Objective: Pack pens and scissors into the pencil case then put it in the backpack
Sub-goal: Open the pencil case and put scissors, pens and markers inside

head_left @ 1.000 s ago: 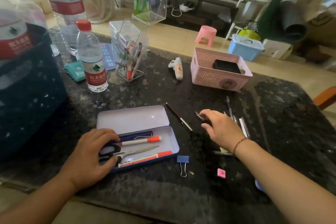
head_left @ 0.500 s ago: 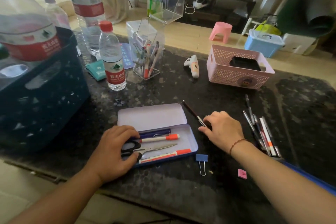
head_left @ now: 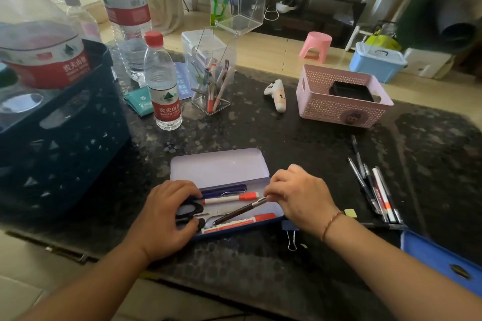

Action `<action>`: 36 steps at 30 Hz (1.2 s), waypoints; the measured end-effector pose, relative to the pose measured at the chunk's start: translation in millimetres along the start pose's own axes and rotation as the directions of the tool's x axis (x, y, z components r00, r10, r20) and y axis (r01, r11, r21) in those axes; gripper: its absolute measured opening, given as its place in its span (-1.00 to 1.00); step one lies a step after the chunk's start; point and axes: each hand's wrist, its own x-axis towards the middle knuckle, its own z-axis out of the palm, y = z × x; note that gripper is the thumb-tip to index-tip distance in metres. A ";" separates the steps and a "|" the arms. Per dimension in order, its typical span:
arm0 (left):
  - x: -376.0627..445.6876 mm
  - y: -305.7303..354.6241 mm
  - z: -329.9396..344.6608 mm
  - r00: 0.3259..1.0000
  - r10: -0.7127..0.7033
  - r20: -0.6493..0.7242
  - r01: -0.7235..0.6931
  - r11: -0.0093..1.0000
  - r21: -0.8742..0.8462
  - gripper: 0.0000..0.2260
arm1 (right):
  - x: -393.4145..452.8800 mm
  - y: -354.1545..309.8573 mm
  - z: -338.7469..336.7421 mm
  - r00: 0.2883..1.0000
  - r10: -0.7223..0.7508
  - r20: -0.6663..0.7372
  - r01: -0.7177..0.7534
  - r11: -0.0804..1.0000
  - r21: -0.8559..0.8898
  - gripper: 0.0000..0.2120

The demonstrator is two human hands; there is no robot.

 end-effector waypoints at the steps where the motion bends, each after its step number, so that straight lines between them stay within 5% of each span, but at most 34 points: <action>1: -0.1 0.0 0.2 1.000 0.001 -0.002 -0.001 1.000 0.000 -0.68 | -0.1 -0.8 0.9 1.000 0.020 0.018 -0.021 1.000 0.007 -0.91; 9: -0.2 -1.2 0.4 1.000 0.004 0.006 -0.004 1.000 -0.003 -0.69 | -6.5 -5.6 7.8 0.992 -0.043 0.120 0.043 0.999 0.005 -0.79; 14: -0.9 -2.7 1.8 1.000 0.007 0.001 -0.007 1.000 -0.005 -0.69 | -35.1 4.1 -17.3 0.992 0.080 -0.096 -0.075 0.996 0.053 -0.93; 19: -0.3 -3.7 1.9 1.000 0.008 0.004 -0.008 1.000 0.002 -0.69 | -74.2 -9.3 -14.7 0.987 0.144 0.071 -0.135 0.984 -0.119 -0.80; 29: -3.0 -6.4 4.0 1.000 -0.013 0.022 0.012 1.000 0.019 -0.65 | -61.0 -11.7 -18.9 0.975 0.194 0.110 -0.191 0.981 -0.037 -0.82; 33: -2.5 -7.3 3.7 0.999 -0.014 0.032 0.013 1.000 0.025 -0.68 | -47.6 -17.5 -31.3 0.914 0.403 0.038 -0.401 0.891 0.212 -0.85; 36: -2.5 -7.1 3.8 0.999 -0.017 0.030 0.017 1.000 0.017 -0.69 | -16.5 -23.0 -20.6 0.855 0.516 0.051 -0.515 0.831 0.210 -0.87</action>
